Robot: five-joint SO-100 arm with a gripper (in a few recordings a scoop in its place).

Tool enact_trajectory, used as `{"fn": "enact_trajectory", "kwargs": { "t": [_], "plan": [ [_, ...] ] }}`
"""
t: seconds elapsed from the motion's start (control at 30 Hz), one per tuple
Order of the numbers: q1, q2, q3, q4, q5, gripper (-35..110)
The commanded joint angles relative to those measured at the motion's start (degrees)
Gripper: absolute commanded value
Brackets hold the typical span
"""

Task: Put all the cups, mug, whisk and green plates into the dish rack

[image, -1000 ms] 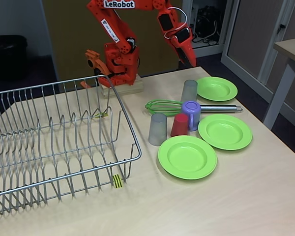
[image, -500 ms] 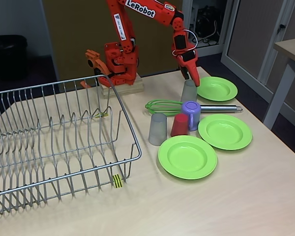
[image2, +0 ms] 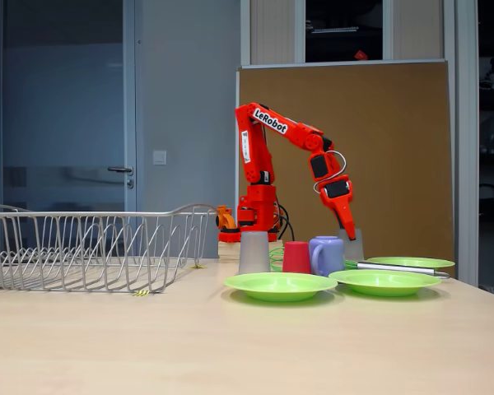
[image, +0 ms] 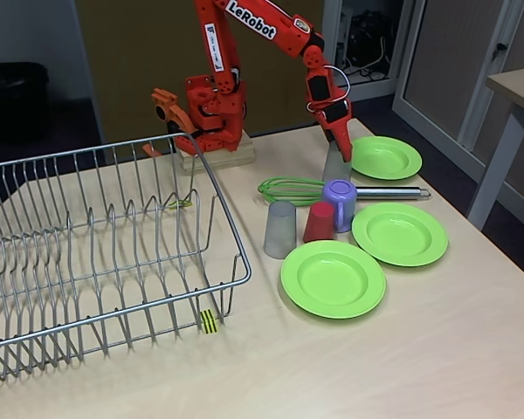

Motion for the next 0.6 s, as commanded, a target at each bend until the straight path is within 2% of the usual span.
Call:
{"fn": "enact_trajectory", "kwargs": {
  "t": [0.0,0.23,0.37,0.43,0.57],
  "plan": [
    [0.9,1.6,-0.7,2.6,-1.7,2],
    [1.1,16.7,-7.2,21.6,-5.8,0],
    [3.5,24.4,-16.2,33.8,-12.8,0],
    [8.1,27.1,-22.3,38.1,-21.9,0],
    [23.4,27.6,-33.6,40.7,-48.3,0]
  ]
}}
